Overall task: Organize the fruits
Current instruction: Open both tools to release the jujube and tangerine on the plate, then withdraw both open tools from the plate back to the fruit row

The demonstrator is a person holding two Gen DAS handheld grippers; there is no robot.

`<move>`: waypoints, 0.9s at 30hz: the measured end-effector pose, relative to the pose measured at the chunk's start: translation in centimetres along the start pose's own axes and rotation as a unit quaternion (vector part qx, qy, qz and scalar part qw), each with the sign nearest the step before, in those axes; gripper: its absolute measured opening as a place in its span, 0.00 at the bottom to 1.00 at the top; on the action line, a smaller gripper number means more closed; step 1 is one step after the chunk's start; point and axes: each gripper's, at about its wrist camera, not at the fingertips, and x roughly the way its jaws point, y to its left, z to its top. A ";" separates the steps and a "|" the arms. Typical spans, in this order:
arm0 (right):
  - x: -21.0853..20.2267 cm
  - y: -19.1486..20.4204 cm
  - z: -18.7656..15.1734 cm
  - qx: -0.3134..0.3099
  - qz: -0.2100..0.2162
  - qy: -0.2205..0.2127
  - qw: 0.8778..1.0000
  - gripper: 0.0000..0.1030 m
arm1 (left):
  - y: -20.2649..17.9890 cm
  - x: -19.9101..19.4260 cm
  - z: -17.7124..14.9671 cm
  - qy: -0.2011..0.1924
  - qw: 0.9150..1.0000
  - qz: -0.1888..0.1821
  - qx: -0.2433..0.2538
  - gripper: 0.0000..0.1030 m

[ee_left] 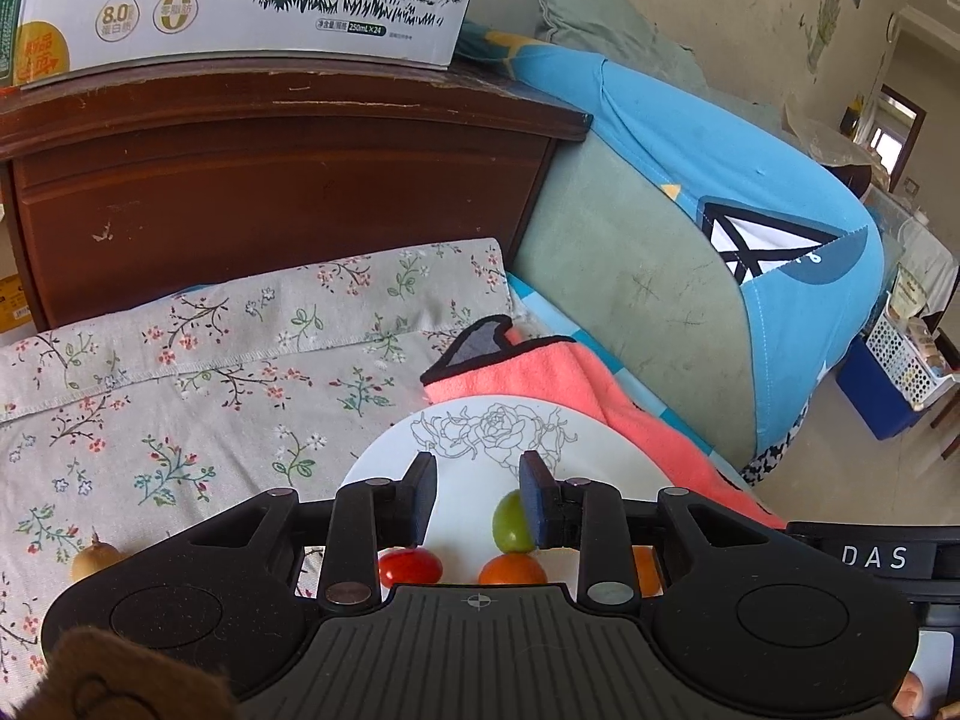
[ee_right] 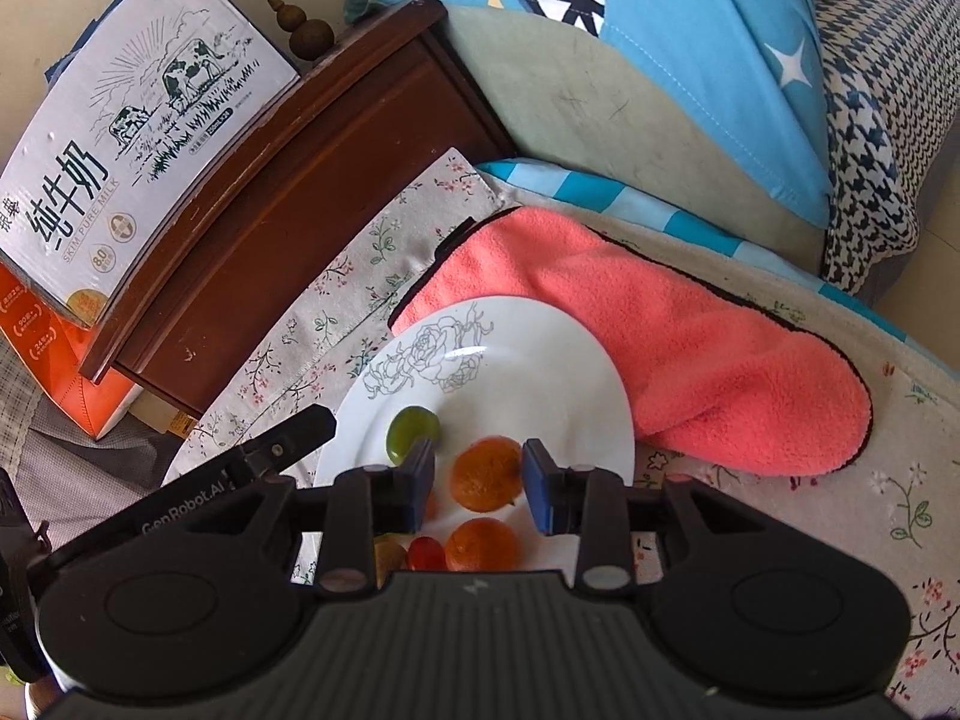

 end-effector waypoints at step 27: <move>-1.0 5.9 -3.0 -0.152 0.076 0.016 0.985 0.37 | 6.0 -9.8 0.4 -0.012 0.996 0.083 -0.024 0.65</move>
